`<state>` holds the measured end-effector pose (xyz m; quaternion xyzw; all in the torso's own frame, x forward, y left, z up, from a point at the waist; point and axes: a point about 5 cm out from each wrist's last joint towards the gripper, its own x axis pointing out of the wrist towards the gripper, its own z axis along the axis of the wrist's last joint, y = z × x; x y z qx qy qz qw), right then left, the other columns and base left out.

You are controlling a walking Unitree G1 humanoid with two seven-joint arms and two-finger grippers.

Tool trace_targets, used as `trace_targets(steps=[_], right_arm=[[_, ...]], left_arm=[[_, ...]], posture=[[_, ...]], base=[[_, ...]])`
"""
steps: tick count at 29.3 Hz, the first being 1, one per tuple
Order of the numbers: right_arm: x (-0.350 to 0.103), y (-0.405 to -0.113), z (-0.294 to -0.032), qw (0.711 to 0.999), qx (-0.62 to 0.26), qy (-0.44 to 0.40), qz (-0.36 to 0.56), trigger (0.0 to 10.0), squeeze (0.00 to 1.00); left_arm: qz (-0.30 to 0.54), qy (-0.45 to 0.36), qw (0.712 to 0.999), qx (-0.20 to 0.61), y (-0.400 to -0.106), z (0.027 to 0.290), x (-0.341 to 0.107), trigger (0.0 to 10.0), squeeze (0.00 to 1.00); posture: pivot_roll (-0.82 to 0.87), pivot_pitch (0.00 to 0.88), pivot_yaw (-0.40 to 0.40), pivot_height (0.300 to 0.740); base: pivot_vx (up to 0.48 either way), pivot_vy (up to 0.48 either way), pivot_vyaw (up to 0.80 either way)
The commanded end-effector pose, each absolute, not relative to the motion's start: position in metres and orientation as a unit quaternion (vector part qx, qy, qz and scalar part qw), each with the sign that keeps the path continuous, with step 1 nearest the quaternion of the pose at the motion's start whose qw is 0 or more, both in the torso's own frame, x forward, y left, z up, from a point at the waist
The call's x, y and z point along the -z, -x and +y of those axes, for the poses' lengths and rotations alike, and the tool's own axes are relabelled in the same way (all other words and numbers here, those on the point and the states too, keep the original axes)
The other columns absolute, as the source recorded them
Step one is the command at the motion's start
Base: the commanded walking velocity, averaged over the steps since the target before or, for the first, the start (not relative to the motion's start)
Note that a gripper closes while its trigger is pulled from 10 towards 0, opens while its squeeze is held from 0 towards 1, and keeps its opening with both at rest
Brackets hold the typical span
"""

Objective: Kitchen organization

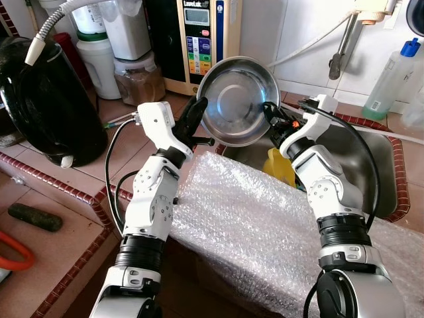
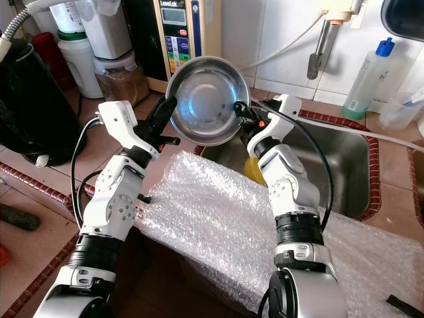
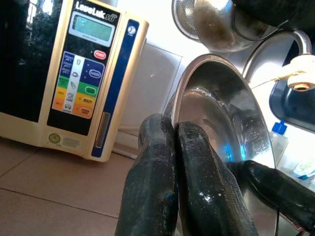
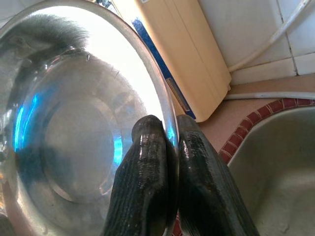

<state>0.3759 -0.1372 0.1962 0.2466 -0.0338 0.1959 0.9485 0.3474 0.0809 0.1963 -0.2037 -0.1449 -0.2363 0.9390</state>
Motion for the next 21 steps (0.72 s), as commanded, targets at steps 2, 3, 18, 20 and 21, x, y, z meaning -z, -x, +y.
trace_targets(steps=[2, 3, 18, 20, 21], right_arm=[[-0.197, -0.376, -0.129, 0.951, -0.206, -0.231, -0.025, 0.0, 0.00], [-0.197, -0.376, -0.129, 0.951, -0.205, -0.231, -0.025, 0.0, 0.00], [-0.192, -0.376, -0.126, 0.952, -0.199, -0.231, -0.018, 0.0, 0.00], [-0.192, -0.377, -0.126, 0.956, -0.192, -0.223, -0.017, 0.0, 0.00], [-0.192, -0.377, -0.126, 0.956, -0.192, -0.223, -0.017, 0.0, 0.00]], left_arm=[[-0.144, 0.188, 0.935, 0.264, -0.347, 0.068, -0.202, 10.0, 0.00], [-0.140, 0.186, 0.936, 0.266, -0.347, 0.067, -0.201, 10.0, 0.00], [-0.118, 0.179, 0.942, 0.259, -0.347, 0.068, -0.192, 10.0, 1.00], [-0.113, 0.176, 0.943, 0.258, -0.347, 0.070, -0.189, 10.0, 1.00], [-0.113, 0.176, 0.943, 0.258, -0.347, 0.070, -0.189, 10.0, 1.00]], posture=[[0.00, 0.000, 0.058, 0.740], [0.00, 0.000, 0.058, 0.740], [0.02, 0.000, 0.051, 0.740], [0.02, 0.000, 0.048, 0.740], [0.02, 0.000, 0.048, 0.740]], base=[[0.000, 0.000, 0.00], [0.000, 0.000, 0.00], [0.000, 0.000, 0.00], [0.000, 0.000, 0.00], [0.000, 0.000, 0.00]])
